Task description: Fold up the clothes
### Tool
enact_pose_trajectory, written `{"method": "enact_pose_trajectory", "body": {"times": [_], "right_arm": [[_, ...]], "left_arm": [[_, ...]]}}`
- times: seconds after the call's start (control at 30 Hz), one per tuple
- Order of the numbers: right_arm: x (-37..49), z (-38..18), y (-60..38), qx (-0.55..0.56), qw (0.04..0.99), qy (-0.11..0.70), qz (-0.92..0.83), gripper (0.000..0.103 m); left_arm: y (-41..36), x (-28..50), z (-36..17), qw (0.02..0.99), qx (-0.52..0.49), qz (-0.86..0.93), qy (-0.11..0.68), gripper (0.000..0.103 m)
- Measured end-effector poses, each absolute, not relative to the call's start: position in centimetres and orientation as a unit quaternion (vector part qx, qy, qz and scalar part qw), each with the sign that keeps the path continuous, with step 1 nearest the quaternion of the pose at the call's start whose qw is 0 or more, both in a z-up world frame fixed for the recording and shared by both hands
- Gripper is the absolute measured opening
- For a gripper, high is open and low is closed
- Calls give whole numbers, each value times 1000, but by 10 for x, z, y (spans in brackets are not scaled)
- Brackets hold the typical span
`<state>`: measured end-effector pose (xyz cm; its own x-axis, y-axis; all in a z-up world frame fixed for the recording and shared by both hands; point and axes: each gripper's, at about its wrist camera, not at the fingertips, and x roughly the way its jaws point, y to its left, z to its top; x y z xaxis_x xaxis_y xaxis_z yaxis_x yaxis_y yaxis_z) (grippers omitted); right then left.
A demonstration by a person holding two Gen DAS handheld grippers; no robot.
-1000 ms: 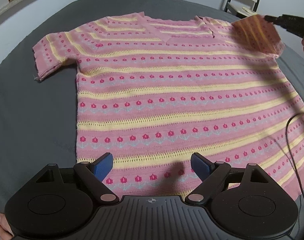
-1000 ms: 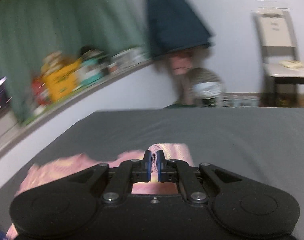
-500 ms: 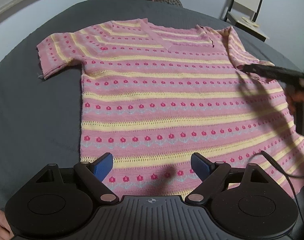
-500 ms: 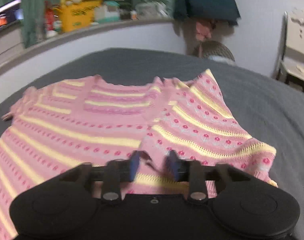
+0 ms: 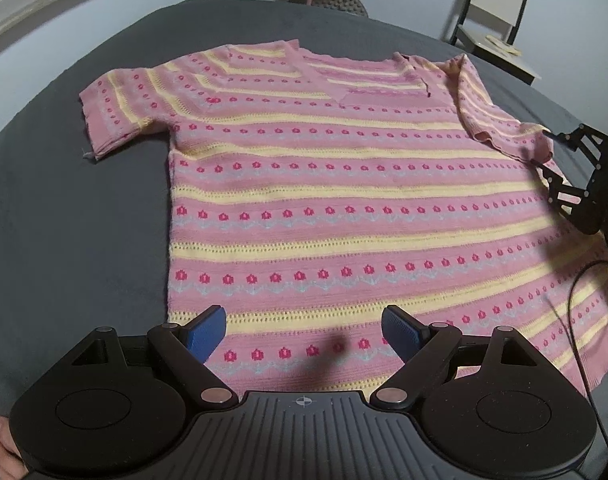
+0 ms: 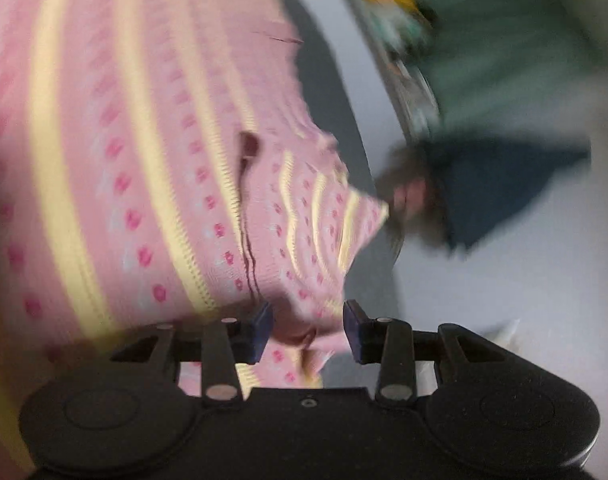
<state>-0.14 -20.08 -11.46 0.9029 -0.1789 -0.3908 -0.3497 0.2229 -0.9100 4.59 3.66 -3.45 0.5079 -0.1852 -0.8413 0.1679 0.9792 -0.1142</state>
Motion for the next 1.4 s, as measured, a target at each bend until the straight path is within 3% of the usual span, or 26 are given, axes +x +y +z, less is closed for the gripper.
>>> {"method": "enact_pose_trajectory", "body": {"times": [0.13, 0.23, 0.33, 0.57, 0.8, 0.83, 0.87, 1.1, 1.2, 1.27, 1.33, 1.4], "right_arm": [[-3, -116, -197, -687, 687, 199, 127, 41], [1, -94, -193, -635, 715, 245, 159, 53], [11, -82, -192, -586, 746, 274, 160, 52], [21, -114, -197, -657, 694, 260, 140, 34], [24, -115, -188, -639, 716, 249, 133, 29], [27, -115, -188, -635, 719, 253, 126, 20], [31, -114, -189, -625, 726, 260, 119, 4], [19, -88, -199, -455, 838, 282, 109, 3], [14, -77, -204, -375, 875, 287, 104, 9], [11, -70, -207, -320, 897, 289, 100, 35], [7, -62, -210, -264, 915, 290, 96, 45], [4, -54, -221, -214, 931, 286, 73, 46]], "left_arm": [[37, 47, -36, 868, -10, -101, 487, 86], [38, 48, -37, 867, -15, -99, 488, 86], [37, 50, -39, 865, -15, -98, 492, 86], [34, 49, -38, 866, -7, -98, 491, 86], [35, 51, -40, 863, -10, -95, 496, 86], [34, 51, -40, 863, -8, -97, 496, 86], [34, 51, -40, 863, -10, -96, 496, 86], [38, 53, -42, 862, -20, -89, 498, 86], [35, 51, -41, 862, -14, -94, 498, 86], [34, 50, -39, 863, -9, -98, 495, 86], [36, 48, -37, 866, -10, -98, 491, 86], [40, 50, -38, 865, -19, -91, 492, 86]]}}
